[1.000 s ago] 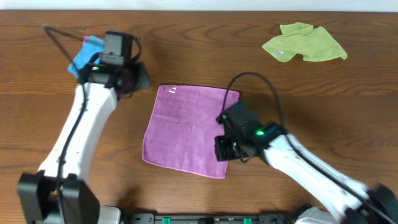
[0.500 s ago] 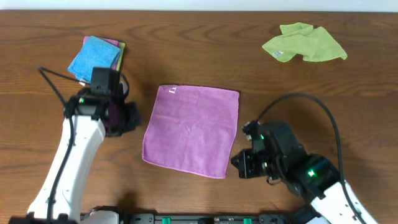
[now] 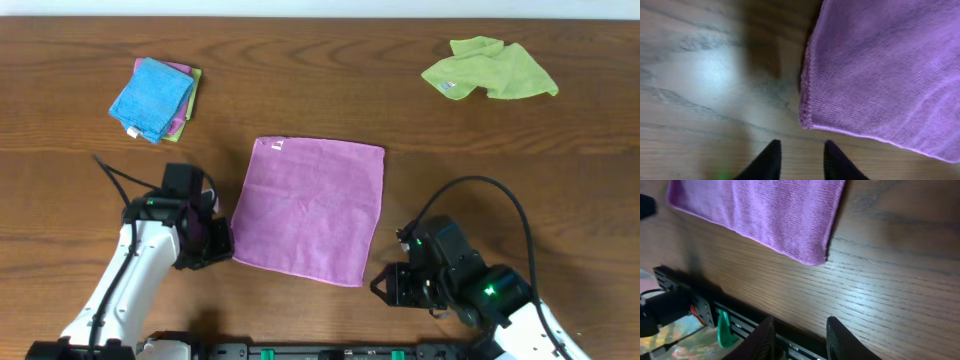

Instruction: Fold the cloth

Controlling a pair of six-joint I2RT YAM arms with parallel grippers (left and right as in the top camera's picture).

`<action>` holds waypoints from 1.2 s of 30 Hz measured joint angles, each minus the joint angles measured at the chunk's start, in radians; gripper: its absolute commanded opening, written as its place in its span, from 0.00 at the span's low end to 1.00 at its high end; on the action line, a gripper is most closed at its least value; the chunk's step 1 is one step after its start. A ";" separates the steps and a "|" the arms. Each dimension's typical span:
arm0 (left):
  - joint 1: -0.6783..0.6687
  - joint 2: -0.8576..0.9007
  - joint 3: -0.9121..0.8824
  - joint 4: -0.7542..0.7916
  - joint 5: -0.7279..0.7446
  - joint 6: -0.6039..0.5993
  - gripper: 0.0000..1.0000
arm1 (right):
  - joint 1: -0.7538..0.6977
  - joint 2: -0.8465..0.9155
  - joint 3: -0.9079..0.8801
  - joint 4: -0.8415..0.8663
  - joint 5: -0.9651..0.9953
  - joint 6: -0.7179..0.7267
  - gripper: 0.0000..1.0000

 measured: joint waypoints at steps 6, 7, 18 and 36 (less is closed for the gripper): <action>0.000 0.000 -0.062 0.092 0.048 -0.017 0.33 | 0.000 0.000 0.000 0.015 -0.003 0.005 0.34; 0.000 0.000 -0.069 0.104 0.053 -0.027 0.33 | 0.000 0.000 0.000 0.017 -0.003 0.006 0.34; 0.000 0.006 -0.078 0.183 0.064 -0.073 0.27 | 0.000 0.000 0.000 0.021 0.002 0.015 0.40; 0.000 0.079 -0.078 0.202 0.056 -0.081 0.28 | 0.000 0.069 0.000 0.047 0.032 0.017 0.44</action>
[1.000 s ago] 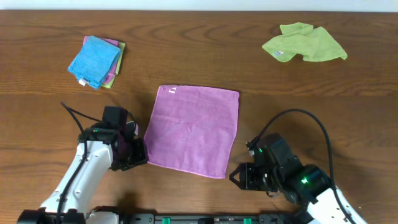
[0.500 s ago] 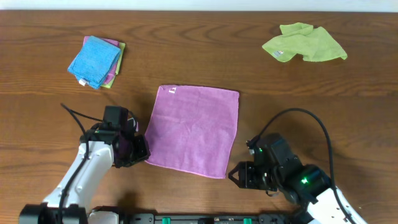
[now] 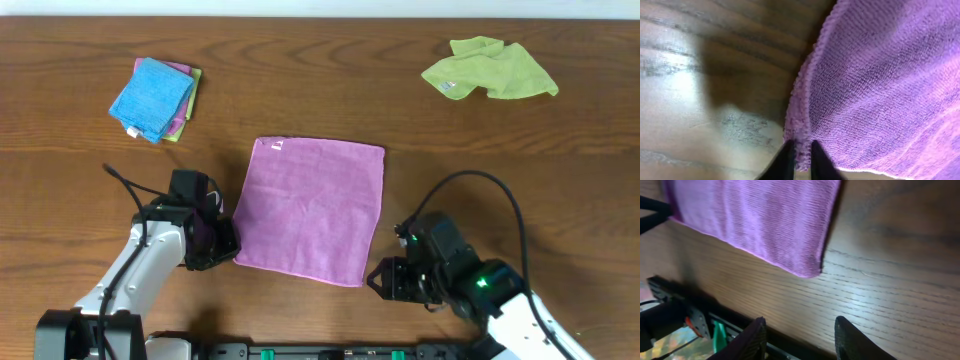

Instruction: Fold the cloth

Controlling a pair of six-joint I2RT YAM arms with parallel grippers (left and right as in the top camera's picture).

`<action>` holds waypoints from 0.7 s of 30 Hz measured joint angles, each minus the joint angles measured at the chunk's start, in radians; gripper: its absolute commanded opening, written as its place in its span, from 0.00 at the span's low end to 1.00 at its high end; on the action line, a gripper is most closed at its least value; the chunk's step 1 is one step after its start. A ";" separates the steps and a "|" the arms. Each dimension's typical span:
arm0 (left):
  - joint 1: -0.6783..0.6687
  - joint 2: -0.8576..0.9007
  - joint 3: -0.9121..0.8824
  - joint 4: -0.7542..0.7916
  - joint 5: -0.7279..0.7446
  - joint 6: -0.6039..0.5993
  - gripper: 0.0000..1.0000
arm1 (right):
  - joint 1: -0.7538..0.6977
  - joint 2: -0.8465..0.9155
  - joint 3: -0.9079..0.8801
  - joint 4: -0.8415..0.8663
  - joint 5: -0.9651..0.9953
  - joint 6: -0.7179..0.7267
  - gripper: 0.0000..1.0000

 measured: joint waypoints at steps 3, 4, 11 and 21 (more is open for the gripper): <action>0.000 0.000 0.000 -0.008 -0.004 -0.003 0.43 | 0.000 0.036 0.000 0.005 0.002 0.000 0.43; 0.000 0.000 0.000 -0.011 -0.004 0.003 0.44 | 0.000 0.043 0.000 0.005 0.003 0.000 0.43; 0.000 0.000 0.000 -0.020 -0.014 0.005 0.39 | 0.000 0.052 0.000 0.010 0.002 0.000 0.43; 0.000 0.010 0.000 0.005 -0.037 -0.005 0.33 | 0.000 0.052 0.000 0.012 0.002 0.000 0.43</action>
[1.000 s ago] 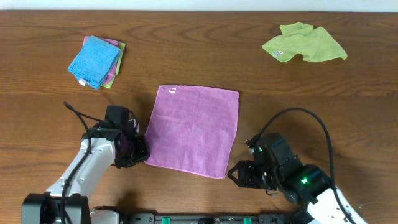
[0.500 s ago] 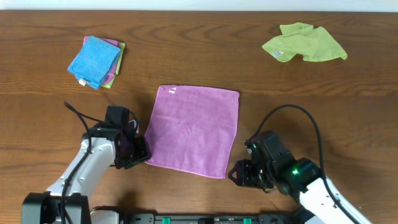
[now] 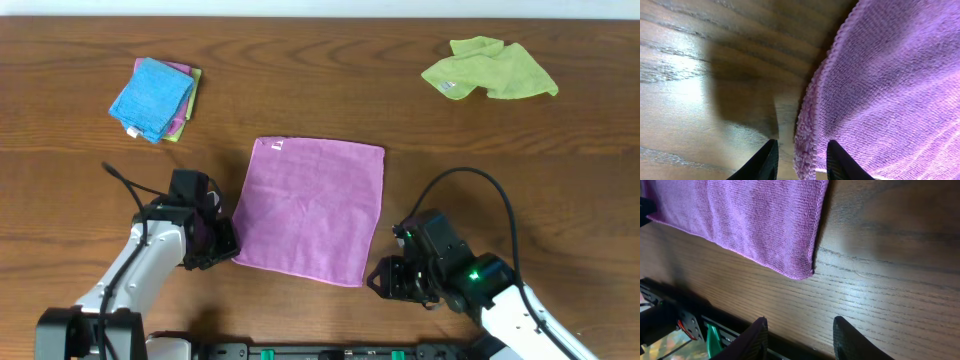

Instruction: Fold the cloth

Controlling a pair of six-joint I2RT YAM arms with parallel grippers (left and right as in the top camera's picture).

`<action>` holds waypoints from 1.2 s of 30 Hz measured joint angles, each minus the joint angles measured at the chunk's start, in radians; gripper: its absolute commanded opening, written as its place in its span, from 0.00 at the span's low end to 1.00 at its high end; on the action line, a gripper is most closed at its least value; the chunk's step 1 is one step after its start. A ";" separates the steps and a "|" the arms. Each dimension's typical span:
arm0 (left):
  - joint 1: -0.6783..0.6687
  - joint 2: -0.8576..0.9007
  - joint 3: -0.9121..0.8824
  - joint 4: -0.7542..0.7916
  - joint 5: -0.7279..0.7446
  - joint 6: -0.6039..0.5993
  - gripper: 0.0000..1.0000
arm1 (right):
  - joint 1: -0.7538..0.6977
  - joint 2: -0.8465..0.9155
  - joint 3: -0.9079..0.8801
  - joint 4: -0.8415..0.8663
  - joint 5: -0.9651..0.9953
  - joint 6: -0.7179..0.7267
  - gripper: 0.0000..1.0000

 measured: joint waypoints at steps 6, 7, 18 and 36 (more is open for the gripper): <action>0.000 0.036 0.001 0.001 0.001 0.000 0.31 | 0.000 0.000 0.000 0.005 0.000 0.000 0.42; 0.000 0.036 0.001 0.000 0.000 0.000 0.30 | 0.000 0.000 0.000 0.005 0.000 0.000 0.43; 0.000 0.044 0.000 0.000 0.013 -0.004 0.06 | 0.000 0.028 -0.005 0.023 0.011 0.019 0.47; 0.000 0.044 0.000 -0.034 0.031 -0.027 0.06 | 0.023 0.309 -0.018 0.207 -0.035 0.039 0.45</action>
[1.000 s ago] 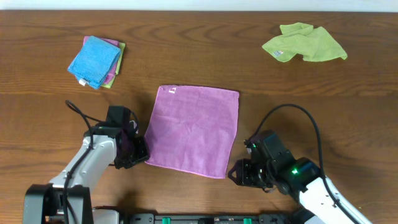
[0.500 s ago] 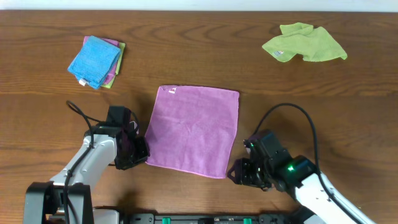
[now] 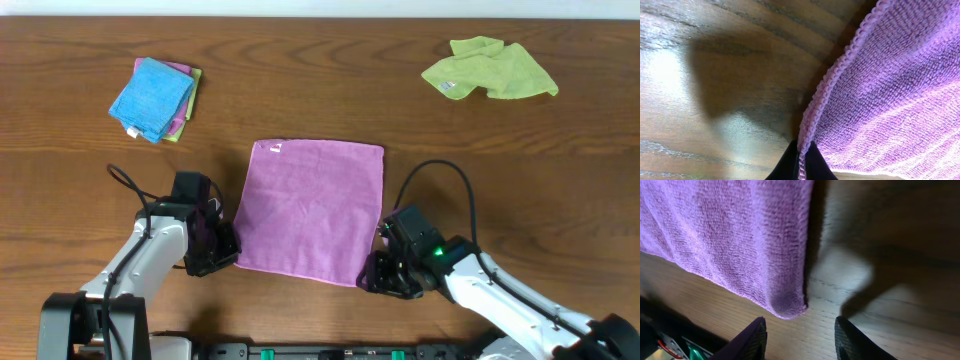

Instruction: Fold the cloth

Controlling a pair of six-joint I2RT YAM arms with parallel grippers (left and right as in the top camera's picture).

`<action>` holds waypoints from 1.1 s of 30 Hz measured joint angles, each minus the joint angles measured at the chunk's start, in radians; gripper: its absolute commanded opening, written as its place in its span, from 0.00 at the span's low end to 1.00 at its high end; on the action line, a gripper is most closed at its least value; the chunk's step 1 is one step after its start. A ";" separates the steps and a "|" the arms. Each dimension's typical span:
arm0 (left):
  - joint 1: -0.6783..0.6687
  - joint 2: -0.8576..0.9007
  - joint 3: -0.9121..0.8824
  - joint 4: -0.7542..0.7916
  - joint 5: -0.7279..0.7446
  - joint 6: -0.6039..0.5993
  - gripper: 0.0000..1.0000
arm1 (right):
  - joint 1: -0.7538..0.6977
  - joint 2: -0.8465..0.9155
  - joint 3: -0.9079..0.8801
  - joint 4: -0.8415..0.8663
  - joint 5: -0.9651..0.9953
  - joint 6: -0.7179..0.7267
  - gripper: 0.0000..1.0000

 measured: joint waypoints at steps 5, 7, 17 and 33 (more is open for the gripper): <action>0.000 0.000 0.000 -0.015 0.000 -0.001 0.06 | 0.018 0.028 0.000 0.055 -0.006 0.019 0.44; 0.000 0.000 0.000 -0.019 0.000 -0.004 0.06 | 0.026 0.035 0.000 0.068 -0.014 0.022 0.44; 0.000 0.000 0.000 -0.020 0.000 -0.016 0.06 | 0.038 0.060 -0.001 0.089 -0.013 0.048 0.02; 0.000 -0.100 0.000 -0.117 0.115 -0.019 0.06 | -0.010 -0.126 0.085 -0.232 0.038 0.004 0.02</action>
